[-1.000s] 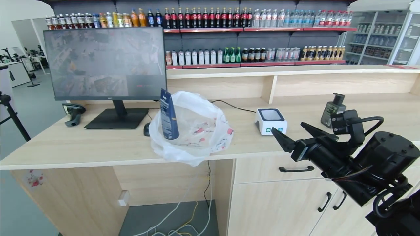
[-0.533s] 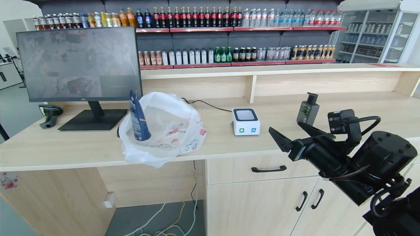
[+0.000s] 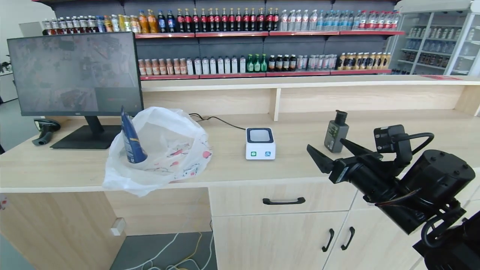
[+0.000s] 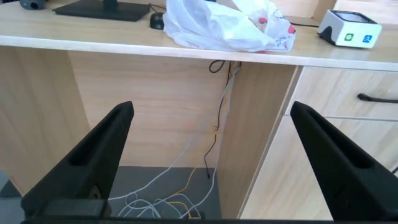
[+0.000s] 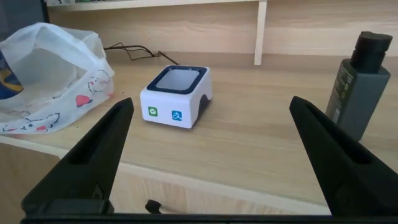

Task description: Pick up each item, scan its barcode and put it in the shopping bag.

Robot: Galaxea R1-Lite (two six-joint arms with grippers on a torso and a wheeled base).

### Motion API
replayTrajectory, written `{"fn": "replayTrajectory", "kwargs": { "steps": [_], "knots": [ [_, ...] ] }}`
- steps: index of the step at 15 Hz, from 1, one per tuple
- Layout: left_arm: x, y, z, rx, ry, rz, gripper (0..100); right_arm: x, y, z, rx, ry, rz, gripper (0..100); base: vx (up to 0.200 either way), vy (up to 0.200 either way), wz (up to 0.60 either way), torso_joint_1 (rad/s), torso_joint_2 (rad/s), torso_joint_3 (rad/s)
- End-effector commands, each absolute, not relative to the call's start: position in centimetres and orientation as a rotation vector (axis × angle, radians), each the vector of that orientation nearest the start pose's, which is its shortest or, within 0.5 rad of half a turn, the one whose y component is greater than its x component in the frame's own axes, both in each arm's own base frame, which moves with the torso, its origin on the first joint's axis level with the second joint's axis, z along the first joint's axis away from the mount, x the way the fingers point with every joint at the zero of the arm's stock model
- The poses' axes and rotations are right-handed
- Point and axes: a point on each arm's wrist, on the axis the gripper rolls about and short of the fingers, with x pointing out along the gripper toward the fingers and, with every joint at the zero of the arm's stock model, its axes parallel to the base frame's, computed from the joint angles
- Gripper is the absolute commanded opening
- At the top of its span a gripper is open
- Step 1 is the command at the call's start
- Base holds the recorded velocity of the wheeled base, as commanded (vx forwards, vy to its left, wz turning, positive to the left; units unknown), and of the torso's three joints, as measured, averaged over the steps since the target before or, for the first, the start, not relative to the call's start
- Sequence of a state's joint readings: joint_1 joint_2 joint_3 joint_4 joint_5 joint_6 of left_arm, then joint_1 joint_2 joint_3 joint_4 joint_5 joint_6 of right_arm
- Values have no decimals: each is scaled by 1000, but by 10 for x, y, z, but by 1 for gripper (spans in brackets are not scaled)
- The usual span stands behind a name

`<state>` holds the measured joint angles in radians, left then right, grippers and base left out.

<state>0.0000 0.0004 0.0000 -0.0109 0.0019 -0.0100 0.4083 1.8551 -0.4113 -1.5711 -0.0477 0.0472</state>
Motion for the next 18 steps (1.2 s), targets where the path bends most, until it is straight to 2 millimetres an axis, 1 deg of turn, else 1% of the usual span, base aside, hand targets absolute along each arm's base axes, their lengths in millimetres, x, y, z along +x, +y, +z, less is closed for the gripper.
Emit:
{"fn": "replayTrajectory", "kwargs": {
  "steps": [1,4,10,14,16,17,18],
  "knots": [
    [-23,0,77,-11,-11,3,100,260,111,135,74,-109,363,100,200,-200,600,12,12,-2],
    [-23,0,77,-11,-11,3,100,260,111,133,70,-98,361,100,200,-200,0,9,7,1],
    [-23,0,77,-11,-11,1,100,256,108,134,71,-98,357,100,0,-200,0,6,2,1],
    [-23,0,77,-11,-11,1,100,253,106,139,74,-115,355,100,0,0,0,0,0,0],
    [-23,0,77,-11,-11,1,100,259,91,137,68,-110,295,100,0,0,0,0,0,0],
    [-23,0,77,-11,-11,1,100,260,87,136,67,-105,283,100,0,0,0,0,0,0],
    [-23,0,77,-11,-11,1,100,261,78,130,60,-76,249,100,0,0,0,0,0,0]
  ]
}}
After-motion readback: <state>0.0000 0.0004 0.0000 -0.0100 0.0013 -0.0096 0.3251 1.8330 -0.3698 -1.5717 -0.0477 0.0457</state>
